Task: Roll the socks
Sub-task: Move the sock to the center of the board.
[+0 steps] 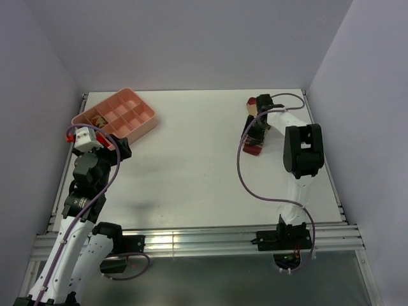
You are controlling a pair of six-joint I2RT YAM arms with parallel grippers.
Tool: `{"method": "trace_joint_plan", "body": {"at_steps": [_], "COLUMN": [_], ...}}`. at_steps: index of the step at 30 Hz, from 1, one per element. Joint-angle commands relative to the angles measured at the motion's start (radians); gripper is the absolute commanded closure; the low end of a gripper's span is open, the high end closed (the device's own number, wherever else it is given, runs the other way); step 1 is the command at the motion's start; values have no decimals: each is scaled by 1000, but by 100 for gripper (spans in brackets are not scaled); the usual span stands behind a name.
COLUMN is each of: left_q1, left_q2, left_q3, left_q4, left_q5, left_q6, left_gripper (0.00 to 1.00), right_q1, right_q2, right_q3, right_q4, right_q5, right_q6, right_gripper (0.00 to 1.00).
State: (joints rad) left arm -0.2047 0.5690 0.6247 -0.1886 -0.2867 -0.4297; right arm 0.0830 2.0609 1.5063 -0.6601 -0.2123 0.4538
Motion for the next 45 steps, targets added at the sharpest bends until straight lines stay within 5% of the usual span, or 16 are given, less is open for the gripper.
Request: {"method": "trace_joint_plan", "body": {"at_steps": [1, 8, 14, 23, 38, 45], "left_q1": [-4, -4, -4, -4, -4, -4], "left_q2": [-12, -6, -4, 6, 6, 9], "left_q3": [-10, -10, -11, -13, -13, -8], "left_q4": [28, 34, 28, 32, 31, 31], "left_q5": [1, 11, 6, 9, 9, 27], "left_q6": [11, 14, 14, 17, 20, 26], "left_gripper": [3, 4, 3, 4, 4, 3], "right_q1": [67, 107, 74, 92, 498, 549], "right_q2": [8, -110, 28, 136, 58, -80], "right_q3": [69, 100, 261, 273, 85, 54], "right_q4": [-45, 21, -88, -153, -9, 115], "right_q5": [-38, 207, 327, 353, 290, 217], "right_q6": [-29, -64, -76, -63, -147, -139], "right_gripper": [49, 52, 56, 63, 67, 64]}}
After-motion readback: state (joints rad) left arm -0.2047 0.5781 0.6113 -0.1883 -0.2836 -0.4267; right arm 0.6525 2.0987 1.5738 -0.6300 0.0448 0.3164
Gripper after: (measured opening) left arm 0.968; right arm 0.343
